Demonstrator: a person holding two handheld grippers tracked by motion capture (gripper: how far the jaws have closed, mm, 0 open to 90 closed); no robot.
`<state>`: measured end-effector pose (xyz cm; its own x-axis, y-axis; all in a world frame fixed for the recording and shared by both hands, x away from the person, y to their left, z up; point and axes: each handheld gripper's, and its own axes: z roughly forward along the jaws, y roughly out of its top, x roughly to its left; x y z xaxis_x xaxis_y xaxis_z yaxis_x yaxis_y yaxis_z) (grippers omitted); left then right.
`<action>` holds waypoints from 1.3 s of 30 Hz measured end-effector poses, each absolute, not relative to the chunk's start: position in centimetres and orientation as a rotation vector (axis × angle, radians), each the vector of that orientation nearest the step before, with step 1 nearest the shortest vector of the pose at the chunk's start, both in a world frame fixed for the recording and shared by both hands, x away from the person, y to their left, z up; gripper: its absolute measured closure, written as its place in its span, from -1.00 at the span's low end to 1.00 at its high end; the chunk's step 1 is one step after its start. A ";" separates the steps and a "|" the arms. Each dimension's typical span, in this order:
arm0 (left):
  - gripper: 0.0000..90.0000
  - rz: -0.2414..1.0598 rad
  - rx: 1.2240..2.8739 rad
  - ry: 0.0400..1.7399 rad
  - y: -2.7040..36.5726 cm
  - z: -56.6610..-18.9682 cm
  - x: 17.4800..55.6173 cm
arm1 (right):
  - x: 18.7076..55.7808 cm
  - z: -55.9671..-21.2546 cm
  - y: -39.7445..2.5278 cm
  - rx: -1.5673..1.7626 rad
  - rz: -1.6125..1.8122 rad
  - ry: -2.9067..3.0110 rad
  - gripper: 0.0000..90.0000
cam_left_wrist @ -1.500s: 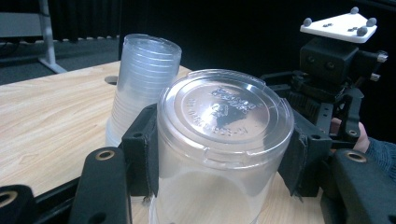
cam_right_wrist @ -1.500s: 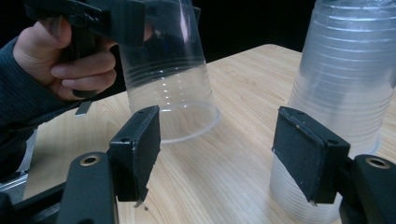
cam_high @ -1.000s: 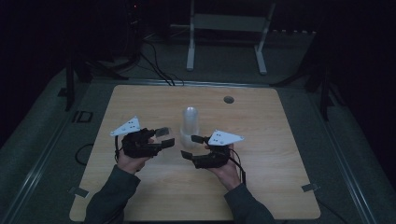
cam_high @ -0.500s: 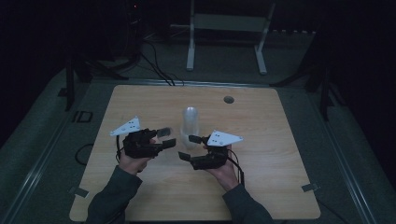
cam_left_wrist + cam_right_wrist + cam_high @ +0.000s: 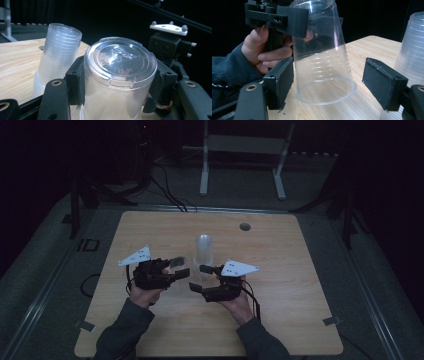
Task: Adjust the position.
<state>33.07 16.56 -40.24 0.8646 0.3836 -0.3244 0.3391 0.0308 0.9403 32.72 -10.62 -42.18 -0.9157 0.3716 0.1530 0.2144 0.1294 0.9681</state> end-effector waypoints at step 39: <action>-0.08 -0.060 1.469 0.563 16.1 -40.5 33.1 | 32.4 -42.1 -9.3 0.520 1.921 2.275 -0.50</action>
<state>33.08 16.10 -40.53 0.8703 0.2966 -0.3932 0.3728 0.1250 0.9194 32.43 -9.35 -42.12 -0.9339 0.3336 0.1284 0.1825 0.1363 0.9737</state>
